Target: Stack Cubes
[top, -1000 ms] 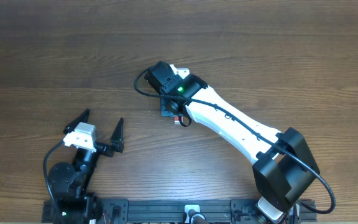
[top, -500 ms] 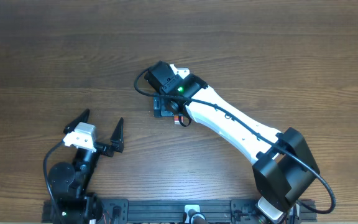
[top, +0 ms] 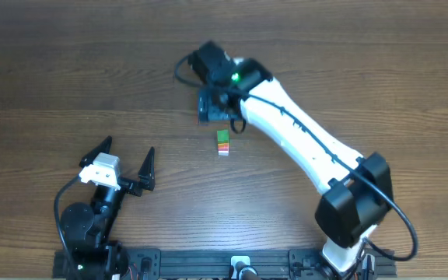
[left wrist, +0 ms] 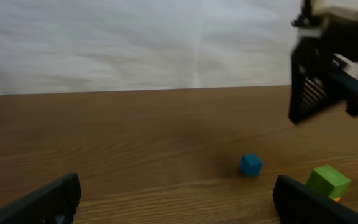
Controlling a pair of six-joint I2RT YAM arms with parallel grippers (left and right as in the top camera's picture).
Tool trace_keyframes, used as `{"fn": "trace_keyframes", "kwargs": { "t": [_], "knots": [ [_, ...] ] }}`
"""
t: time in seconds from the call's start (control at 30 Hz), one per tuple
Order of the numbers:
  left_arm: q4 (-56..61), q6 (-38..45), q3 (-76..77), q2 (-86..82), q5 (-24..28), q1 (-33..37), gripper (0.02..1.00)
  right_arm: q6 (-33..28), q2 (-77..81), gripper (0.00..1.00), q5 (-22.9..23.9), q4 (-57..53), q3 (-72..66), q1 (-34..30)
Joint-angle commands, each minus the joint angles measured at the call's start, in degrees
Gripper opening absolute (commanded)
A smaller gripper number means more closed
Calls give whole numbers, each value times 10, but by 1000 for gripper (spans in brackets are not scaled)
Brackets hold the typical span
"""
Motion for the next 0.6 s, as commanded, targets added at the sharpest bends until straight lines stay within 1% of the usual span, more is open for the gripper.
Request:
{"fn": "trace_keyframes", "kwargs": {
  "t": [0.03,0.07,0.1,0.4,0.5,0.6],
  "knots": [
    [-1,7,-3,-3,6,3,998,-42,72,993,-4,-17,71,-23],
    [-1,7,-3,-3,6,3,998,-53,99,993,-21,-16,87,-30],
    [-1,7,-3,-3,6,3,998,-57,114,993,-27,-14,93,-34],
    [-1,7,-3,-3,6,3,998,-74,195,991,-43,22,99,-48],
    [-1,7,-3,-3,6,3,998,-93,210,993,-49,40,99,-49],
    [-1,7,-3,-3,6,3,996,-98,222,972,-51,58,99,-51]
  ]
}}
